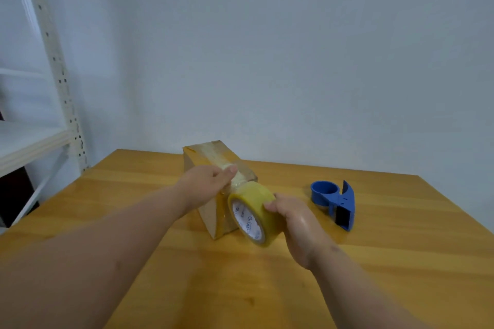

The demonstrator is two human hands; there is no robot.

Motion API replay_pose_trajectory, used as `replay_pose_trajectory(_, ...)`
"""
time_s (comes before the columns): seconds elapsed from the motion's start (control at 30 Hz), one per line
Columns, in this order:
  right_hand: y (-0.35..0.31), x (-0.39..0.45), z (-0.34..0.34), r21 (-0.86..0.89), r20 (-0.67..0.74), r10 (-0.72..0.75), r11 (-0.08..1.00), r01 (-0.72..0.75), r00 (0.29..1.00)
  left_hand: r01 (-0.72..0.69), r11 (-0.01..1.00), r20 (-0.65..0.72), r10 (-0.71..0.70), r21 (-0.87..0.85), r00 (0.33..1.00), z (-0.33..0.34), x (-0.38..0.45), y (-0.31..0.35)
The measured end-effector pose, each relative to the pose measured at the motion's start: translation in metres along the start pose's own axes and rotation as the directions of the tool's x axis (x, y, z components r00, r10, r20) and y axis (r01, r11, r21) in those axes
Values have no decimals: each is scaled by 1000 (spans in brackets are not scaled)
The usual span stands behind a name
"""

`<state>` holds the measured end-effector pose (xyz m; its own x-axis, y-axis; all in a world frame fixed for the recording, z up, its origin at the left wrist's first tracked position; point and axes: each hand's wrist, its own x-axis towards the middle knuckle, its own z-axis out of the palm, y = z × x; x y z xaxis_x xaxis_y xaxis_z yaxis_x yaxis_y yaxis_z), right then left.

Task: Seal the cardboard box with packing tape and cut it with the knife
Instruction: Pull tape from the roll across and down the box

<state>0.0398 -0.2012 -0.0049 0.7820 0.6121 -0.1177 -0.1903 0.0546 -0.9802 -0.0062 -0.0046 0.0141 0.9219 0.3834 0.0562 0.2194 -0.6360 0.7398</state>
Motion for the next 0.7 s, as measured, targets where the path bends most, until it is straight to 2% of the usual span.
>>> replay_pose_trajectory(0.17, 3, -1, 0, -77, 2, -40, 996, 40, 999, 80, 994, 23, -78, -78, 997, -1, 2, 3)
replay_pose_trajectory(0.3, -1, -1, 1, -144, 38, -22, 989, 28, 999, 66, 992, 32, -63, -112, 998, -4, 5, 9)
replay_pose_trajectory(0.47, -7, 3, 1, -360, 161, -20, 930, 77, 987, 1, 994, -45, 4, 110, 999, -7, 15, 13)
replay_pose_trajectory(0.7, -15, 15, -4, -452, 177, -63, 881, 138, 982, -107, 953, 3, 111, 284, 994, -9, 30, 23)
